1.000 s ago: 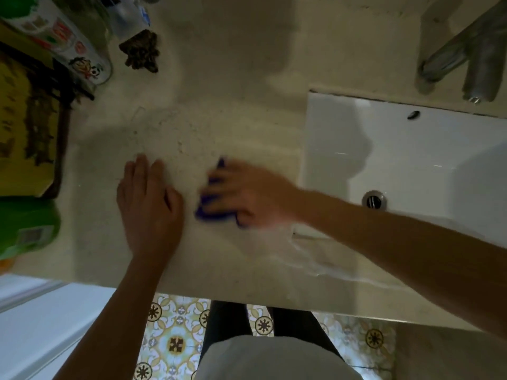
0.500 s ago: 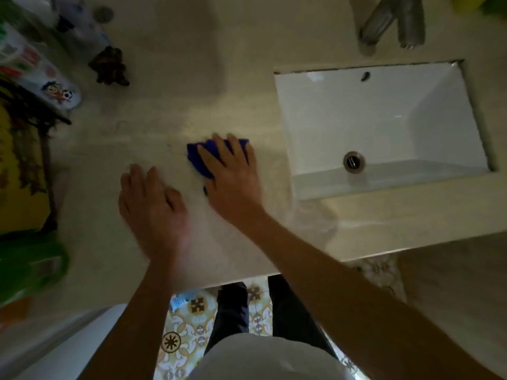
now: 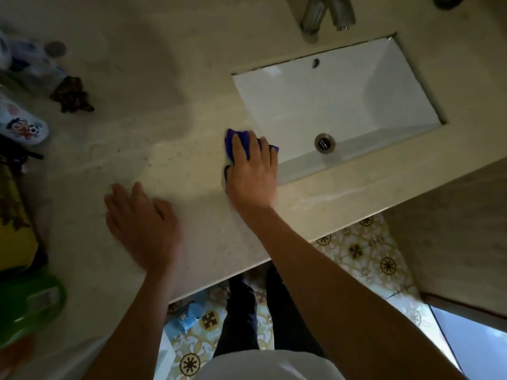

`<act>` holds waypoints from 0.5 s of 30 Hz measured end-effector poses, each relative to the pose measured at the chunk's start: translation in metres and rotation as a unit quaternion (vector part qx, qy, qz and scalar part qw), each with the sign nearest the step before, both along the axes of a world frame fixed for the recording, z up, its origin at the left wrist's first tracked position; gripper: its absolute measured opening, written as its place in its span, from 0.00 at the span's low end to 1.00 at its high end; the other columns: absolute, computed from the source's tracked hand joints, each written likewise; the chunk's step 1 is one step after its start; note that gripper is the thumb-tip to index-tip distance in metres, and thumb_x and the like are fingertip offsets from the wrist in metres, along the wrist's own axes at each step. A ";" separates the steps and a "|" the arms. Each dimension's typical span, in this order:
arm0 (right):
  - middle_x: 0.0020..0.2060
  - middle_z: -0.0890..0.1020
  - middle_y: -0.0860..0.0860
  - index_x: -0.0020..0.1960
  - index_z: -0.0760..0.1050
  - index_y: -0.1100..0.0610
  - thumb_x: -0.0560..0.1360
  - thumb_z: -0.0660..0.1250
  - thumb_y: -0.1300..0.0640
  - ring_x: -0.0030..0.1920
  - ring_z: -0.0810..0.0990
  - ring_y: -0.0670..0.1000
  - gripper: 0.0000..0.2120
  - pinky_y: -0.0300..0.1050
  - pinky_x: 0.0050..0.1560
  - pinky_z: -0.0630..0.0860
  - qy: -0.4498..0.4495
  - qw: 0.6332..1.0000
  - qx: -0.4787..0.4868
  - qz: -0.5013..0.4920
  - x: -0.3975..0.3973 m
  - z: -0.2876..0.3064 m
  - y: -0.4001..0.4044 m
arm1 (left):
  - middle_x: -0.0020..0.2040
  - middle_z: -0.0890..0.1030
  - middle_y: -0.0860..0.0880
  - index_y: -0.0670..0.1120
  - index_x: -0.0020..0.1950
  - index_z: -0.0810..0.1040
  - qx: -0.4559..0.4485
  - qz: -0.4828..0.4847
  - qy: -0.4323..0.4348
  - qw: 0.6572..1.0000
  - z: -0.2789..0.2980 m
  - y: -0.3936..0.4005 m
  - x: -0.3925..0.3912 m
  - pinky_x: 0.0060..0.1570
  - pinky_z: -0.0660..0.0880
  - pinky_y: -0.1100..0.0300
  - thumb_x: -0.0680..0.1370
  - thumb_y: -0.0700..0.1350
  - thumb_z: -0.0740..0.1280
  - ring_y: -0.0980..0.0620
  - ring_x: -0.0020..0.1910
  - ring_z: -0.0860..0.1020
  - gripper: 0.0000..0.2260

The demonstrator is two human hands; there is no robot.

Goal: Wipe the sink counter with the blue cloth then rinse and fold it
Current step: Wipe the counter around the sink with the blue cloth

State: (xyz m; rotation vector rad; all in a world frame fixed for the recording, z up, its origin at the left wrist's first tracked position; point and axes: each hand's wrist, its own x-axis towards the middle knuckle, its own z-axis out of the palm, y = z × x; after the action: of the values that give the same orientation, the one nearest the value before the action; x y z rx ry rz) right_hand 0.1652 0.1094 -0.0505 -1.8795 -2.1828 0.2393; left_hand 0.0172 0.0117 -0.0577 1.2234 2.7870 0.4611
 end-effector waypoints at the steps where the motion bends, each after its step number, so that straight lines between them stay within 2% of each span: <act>1: 0.71 0.72 0.61 0.72 0.71 0.58 0.74 0.61 0.55 0.71 0.68 0.65 0.27 0.62 0.74 0.60 0.004 1.000 0.005 0.030 -0.002 -0.001 -0.016 | 0.75 0.65 0.38 0.42 0.71 0.69 0.002 0.001 -0.001 1.000 -0.001 -0.001 0.000 0.71 0.60 0.43 0.75 0.45 0.59 0.37 0.75 0.61 0.24; 3: 0.73 0.71 0.61 0.72 0.72 0.57 0.74 0.63 0.55 0.74 0.66 0.65 0.26 0.63 0.76 0.56 0.011 0.996 0.007 0.092 0.006 -0.003 -0.057 | 0.76 0.65 0.38 0.43 0.72 0.69 0.012 0.005 -0.007 1.000 -0.002 -0.001 0.001 0.72 0.59 0.43 0.75 0.44 0.58 0.38 0.76 0.60 0.24; 5: 0.73 0.71 0.61 0.72 0.73 0.57 0.74 0.62 0.56 0.75 0.65 0.64 0.26 0.64 0.76 0.58 0.012 0.995 -0.002 0.102 0.023 -0.008 -0.080 | 0.76 0.64 0.38 0.43 0.71 0.69 0.013 0.006 -0.008 1.000 -0.002 -0.002 0.004 0.72 0.59 0.43 0.76 0.44 0.58 0.39 0.76 0.60 0.23; 7: 0.72 0.72 0.61 0.70 0.74 0.57 0.73 0.62 0.58 0.74 0.67 0.65 0.26 0.64 0.74 0.62 0.024 0.999 -0.004 0.046 0.032 -0.011 -0.059 | 0.75 0.65 0.38 0.43 0.71 0.69 0.011 0.002 -0.003 1.000 -0.001 -0.002 0.004 0.71 0.60 0.42 0.76 0.43 0.59 0.38 0.75 0.60 0.23; 10: 0.75 0.68 0.62 0.74 0.69 0.53 0.76 0.61 0.56 0.73 0.66 0.66 0.26 0.62 0.74 0.64 0.033 0.999 -0.019 -0.025 0.019 -0.002 0.015 | 0.75 0.66 0.37 0.42 0.70 0.69 0.007 0.000 0.006 1.000 -0.003 0.000 0.003 0.71 0.60 0.42 0.75 0.44 0.59 0.37 0.75 0.61 0.23; 13: 0.76 0.67 0.59 0.75 0.69 0.51 0.78 0.62 0.54 0.74 0.65 0.65 0.25 0.60 0.74 0.61 0.006 1.000 -0.013 0.012 -0.010 -0.001 0.055 | 0.75 0.65 0.37 0.42 0.70 0.69 -0.003 0.008 0.011 1.000 -0.003 0.003 0.003 0.72 0.59 0.43 0.75 0.47 0.57 0.38 0.76 0.60 0.24; 15: 0.75 0.70 0.58 0.73 0.71 0.50 0.76 0.64 0.52 0.74 0.65 0.64 0.25 0.62 0.75 0.59 -0.005 0.998 0.004 0.057 -0.025 -0.005 0.033 | 0.76 0.65 0.38 0.43 0.70 0.69 -0.010 0.017 0.004 1.000 -0.005 0.004 0.002 0.72 0.58 0.43 0.75 0.48 0.56 0.39 0.76 0.60 0.24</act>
State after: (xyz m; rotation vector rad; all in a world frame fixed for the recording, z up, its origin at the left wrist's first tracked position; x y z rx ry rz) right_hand 0.1401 0.1429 -0.0556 -1.7593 -2.2974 0.2425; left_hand 0.0197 0.0157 -0.0624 1.1766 2.8159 0.4316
